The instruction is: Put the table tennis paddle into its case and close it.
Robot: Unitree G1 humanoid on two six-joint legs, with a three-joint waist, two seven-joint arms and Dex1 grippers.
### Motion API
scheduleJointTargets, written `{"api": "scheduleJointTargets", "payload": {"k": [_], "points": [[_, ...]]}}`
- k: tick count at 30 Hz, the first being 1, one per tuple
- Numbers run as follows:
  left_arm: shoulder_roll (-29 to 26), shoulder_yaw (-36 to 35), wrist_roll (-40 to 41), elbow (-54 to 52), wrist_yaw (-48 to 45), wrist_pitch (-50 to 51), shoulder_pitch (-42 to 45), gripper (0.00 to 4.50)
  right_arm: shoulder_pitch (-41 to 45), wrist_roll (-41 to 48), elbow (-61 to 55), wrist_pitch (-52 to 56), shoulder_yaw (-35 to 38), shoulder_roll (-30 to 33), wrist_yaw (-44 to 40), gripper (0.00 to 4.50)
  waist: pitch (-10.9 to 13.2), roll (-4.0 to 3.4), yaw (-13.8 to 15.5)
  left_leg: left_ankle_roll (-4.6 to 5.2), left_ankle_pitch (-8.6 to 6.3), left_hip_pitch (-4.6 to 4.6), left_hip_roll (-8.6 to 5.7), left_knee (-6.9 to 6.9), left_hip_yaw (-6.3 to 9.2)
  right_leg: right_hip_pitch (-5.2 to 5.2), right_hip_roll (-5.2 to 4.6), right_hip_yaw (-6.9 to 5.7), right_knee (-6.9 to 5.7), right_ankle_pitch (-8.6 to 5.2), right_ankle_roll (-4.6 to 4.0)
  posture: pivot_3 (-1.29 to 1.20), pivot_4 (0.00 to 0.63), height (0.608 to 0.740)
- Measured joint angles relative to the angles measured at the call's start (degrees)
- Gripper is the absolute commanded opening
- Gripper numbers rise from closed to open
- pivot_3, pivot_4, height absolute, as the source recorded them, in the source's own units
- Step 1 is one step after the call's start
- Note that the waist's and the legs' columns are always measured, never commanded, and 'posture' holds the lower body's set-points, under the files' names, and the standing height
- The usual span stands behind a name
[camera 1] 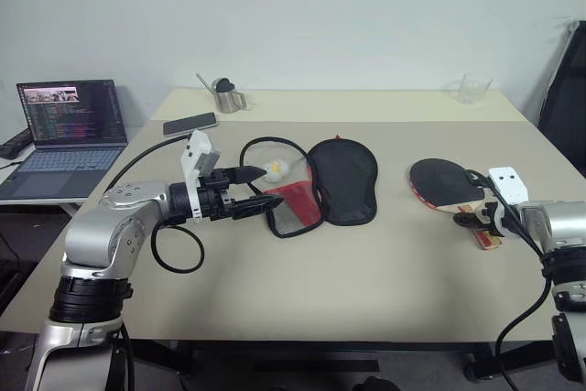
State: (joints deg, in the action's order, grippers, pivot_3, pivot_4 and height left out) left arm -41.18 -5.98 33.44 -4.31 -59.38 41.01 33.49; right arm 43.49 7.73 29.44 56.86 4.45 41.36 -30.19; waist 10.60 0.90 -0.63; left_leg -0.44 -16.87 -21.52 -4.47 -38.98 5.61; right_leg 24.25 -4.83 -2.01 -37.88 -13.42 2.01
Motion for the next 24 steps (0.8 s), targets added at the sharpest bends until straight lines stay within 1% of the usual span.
{"api": "scheduleJointTargets", "payload": {"k": [3, 10, 11, 18, 22, 24], "points": [[-0.01, 0.02, 0.04, 0.01, 0.02, -0.05, 0.0, 4.5, 1.18, 0.13, 2.99, -2.08, 1.29, -1.66, 1.45, 3.61, -0.03, 0.04, -0.36, 0.01, -0.01, 0.19, 0.01, 0.01, -0.03, -0.18, 0.03, 0.03, -0.01, 0.0, 0.0, 0.0, 0.15, 0.74], [-0.01, 0.02, 0.17, 0.01, 0.15, -0.1, 0.0, 4.5, 2.46, 0.3, 5.73, -5.42, 2.14, -3.72, 2.84, 1.33, -0.04, 0.06, -1.08, 0.03, -0.01, 0.4, 0.07, 0.03, -0.17, -0.24, 0.12, 0.19, -0.1, 0.01, 0.01, 0.0, 0.15, 0.74], [-0.01, 0.01, 0.21, 0.01, 0.18, -0.09, 0.0, 4.5, 2.57, 0.27, 6.03, -5.68, 2.38, -3.87, 3.19, 1.1, -0.04, 0.06, -1.08, 0.03, -0.01, 0.4, 0.07, 0.03, -0.17, -0.24, 0.12, 0.21, -0.11, 0.01, 0.01, 0.0, 0.15, 0.74], [-0.1, -0.05, 0.33, 0.01, 1.1, -0.1, -0.11, 4.5, 2.68, 0.39, 5.53, -5.4, 3.77, -5.09, 5.5, 1.09, -0.04, 0.07, -1.09, 0.03, -0.02, 0.44, 0.07, 0.05, -0.26, -0.22, 0.14, 0.33, -0.12, 0.02, 0.01, 0.0, 0.15, 0.74], [-1.09, -0.3, 0.3, 0.1, 1.26, -0.17, -0.63, 4.5, 3.07, 0.63, 0.53, -2.0, 4.66, -7.14, 8.81, 1.09, -0.02, 0.05, -1.26, 0.03, -0.02, 0.43, 0.14, 0.16, -0.49, -0.02, 0.24, 0.65, -0.18, 0.02, 0.01, 0.0, 0.15, 0.74], [-1.69, -0.86, 0.15, 0.41, 1.36, -0.25, -0.79, 4.5, 4.87, 0.86, -2.0, -0.05, 5.44, -8.69, 10.57, 1.09, -0.01, 0.03, -1.39, 0.03, -0.02, 0.43, 0.17, 0.22, -0.66, 0.1, 0.29, 0.82, -0.2, 0.02, 0.01, 0.0, 0.15, 0.74]]}}
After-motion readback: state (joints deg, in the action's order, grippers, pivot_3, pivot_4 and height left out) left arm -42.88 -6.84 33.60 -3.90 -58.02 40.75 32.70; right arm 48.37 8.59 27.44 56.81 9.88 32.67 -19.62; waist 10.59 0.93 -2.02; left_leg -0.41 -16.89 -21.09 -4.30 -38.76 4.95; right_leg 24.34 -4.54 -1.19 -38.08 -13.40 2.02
